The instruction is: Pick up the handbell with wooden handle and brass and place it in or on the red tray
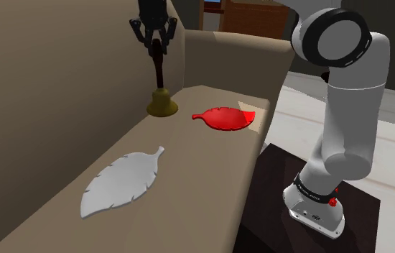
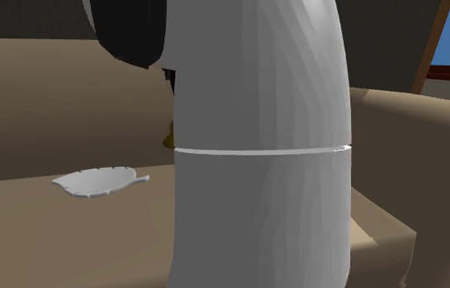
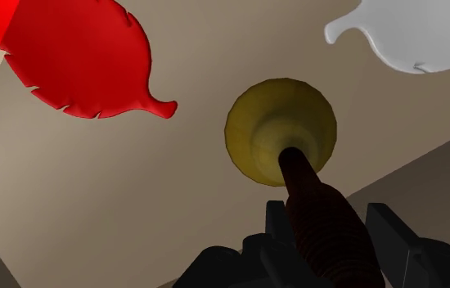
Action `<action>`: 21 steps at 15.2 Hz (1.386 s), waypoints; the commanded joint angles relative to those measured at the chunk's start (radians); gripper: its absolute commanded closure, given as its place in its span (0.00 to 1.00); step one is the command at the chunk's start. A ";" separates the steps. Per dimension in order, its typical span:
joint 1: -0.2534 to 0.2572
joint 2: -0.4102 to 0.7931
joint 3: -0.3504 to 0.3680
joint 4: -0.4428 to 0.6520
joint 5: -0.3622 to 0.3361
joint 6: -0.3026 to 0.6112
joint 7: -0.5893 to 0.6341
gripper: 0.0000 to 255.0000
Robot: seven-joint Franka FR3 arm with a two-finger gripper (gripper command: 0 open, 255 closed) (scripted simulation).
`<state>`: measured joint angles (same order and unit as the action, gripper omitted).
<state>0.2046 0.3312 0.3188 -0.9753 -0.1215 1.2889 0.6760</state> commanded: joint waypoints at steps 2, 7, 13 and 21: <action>-0.038 -0.067 -0.007 -0.060 0.023 -0.004 -0.033 1.00; -0.124 -0.236 -0.043 -0.224 0.079 0.000 -0.129 1.00; -0.197 -0.388 -0.109 -0.333 0.118 -0.036 -0.257 1.00; -0.271 -0.519 -0.217 -0.377 0.126 -0.121 -0.437 1.00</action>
<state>-0.0560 -0.1691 0.1192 -1.3445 0.0049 1.1792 0.2678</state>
